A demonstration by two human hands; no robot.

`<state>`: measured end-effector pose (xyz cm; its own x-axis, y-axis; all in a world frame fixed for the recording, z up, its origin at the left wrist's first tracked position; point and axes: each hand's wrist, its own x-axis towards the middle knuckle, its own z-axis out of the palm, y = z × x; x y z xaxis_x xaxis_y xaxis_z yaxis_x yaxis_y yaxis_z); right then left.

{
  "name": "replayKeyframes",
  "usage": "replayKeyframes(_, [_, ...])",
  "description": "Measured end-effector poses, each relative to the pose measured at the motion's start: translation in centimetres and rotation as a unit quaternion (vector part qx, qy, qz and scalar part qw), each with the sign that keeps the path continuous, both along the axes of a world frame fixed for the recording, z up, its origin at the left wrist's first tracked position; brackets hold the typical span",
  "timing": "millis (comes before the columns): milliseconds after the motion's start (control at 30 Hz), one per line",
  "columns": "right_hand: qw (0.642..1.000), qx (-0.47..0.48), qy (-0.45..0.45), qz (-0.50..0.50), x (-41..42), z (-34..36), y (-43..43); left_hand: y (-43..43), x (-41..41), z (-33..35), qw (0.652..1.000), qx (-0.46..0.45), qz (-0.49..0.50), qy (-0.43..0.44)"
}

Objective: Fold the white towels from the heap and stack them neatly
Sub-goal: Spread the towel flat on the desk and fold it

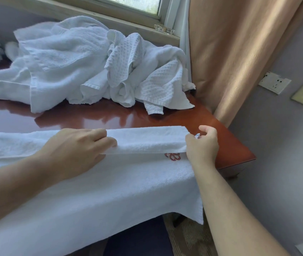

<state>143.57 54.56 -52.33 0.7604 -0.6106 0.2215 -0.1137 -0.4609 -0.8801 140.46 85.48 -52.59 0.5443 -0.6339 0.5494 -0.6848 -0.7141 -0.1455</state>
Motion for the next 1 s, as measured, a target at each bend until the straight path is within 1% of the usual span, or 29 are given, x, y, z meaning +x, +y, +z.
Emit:
replayKeyframes(100, [0.998,-0.066,-0.010,0.008,-0.1,-0.1,-0.1,0.1,0.1,0.1,0.996,0.036,-0.085,0.013])
replayKeyframes(167, [0.995,-0.102,-0.007,0.007,0.0,-0.2,-0.4,-0.1,0.0,0.1,0.994,0.046,-0.099,0.027])
replayKeyframes(233, [0.988,-0.152,0.018,0.010,0.1,-0.3,-0.8,-0.4,-0.3,-0.2,0.994,0.047,-0.093,0.041])
replayKeyframes(300, [0.964,-0.259,0.058,-0.017,0.0,-0.2,-0.5,-0.6,-0.6,-0.3,0.996,0.043,-0.068,0.047])
replayKeyframes(333, [0.947,-0.315,0.048,-0.030,-0.3,0.0,0.1,-0.7,-0.8,-0.3,0.997,0.039,-0.053,0.051])
replayKeyframes(367, [0.937,-0.348,0.002,-0.019,-0.6,0.2,1.2,-0.8,-0.9,-0.2,0.997,0.034,-0.040,0.055])
replayKeyframes(400, [0.932,-0.358,-0.054,0.025,-1.0,0.3,2.6,-0.8,-1.1,-0.1,0.997,0.029,-0.028,0.059])
replayKeyframes(433, [0.930,-0.346,-0.089,0.089,-1.4,0.3,4.4,-0.8,-1.3,0.0,0.998,0.023,-0.017,0.059])
replayKeyframes(467, [0.929,-0.324,-0.088,0.158,-1.9,0.1,6.2,-0.6,-1.5,0.1,0.998,0.017,0.000,0.062])
replayKeyframes(533, [0.917,-0.302,-0.005,0.259,-2.7,-0.8,8.9,0.2,-1.8,0.0,0.997,0.003,0.051,0.066])
replayKeyframes(600, [0.900,-0.329,0.064,0.278,-2.8,-1.4,9.8,2.0,-2.4,-0.6,0.991,-0.008,0.111,0.070])
replayKeyframes(700, [0.879,-0.386,0.114,0.256,-2.9,-0.5,10.4,6.0,-4.0,-2.1,0.972,-0.029,0.221,0.070])
replayKeyframes(733, [0.873,-0.400,0.111,0.256,-3.2,-0.1,11.3,7.5,-4.7,-2.3,0.962,-0.032,0.261,0.076])
replayKeyframes(767, [0.873,-0.393,0.086,0.277,-3.7,0.1,12.7,9.0,-5.4,-2.4,0.950,-0.035,0.297,0.086])
replayKeyframes(833, [0.864,-0.335,0.014,0.376,-5.5,0.4,17.2,11.7,-7.1,-2.0,0.926,-0.049,0.354,0.123])
replayKeyframes(900, [0.833,-0.302,-0.027,0.463,-7.5,0.1,22.1,14.2,-8.8,-1.4,0.901,-0.074,0.394,0.168])
replayKeyframes(967, [0.804,-0.316,-0.031,0.503,-8.6,-0.5,26.5,16.5,-10.3,-0.8,0.879,-0.105,0.417,0.206])
replayKeyframes(1000, [0.795,-0.334,-0.024,0.506,-8.7,-0.7,28.3,17.6,-10.9,-0.7,0.869,-0.120,0.429,0.217])
